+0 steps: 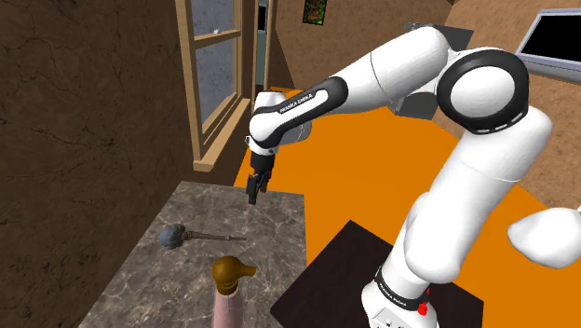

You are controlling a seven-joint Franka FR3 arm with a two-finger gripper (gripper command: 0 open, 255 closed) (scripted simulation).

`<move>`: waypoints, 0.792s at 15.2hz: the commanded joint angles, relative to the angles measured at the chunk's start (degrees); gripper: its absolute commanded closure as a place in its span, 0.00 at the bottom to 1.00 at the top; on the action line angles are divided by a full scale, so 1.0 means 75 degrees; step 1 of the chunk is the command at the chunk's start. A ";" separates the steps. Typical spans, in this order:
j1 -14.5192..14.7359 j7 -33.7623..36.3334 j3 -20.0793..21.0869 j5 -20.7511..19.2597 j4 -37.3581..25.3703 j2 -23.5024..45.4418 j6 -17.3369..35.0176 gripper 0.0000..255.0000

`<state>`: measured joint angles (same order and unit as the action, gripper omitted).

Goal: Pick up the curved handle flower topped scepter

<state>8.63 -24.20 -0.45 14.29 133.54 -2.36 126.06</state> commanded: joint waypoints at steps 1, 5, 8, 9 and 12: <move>0.0084 -0.0248 0.0071 0.0114 -0.0290 0.0594 0.0315 0.00; 0.0203 -0.0691 0.0238 0.0284 -0.0975 0.1743 0.0788 0.00; 0.0277 -0.0971 0.0381 0.0350 -0.1575 0.2596 0.1057 0.00; 0.0303 -0.1054 0.0428 0.0359 -0.1790 0.2879 0.1130 0.00; 0.0384 -0.1273 0.0565 0.0347 -0.2485 0.3724 0.1303 0.00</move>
<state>11.39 -33.00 3.46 16.92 116.94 23.11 135.36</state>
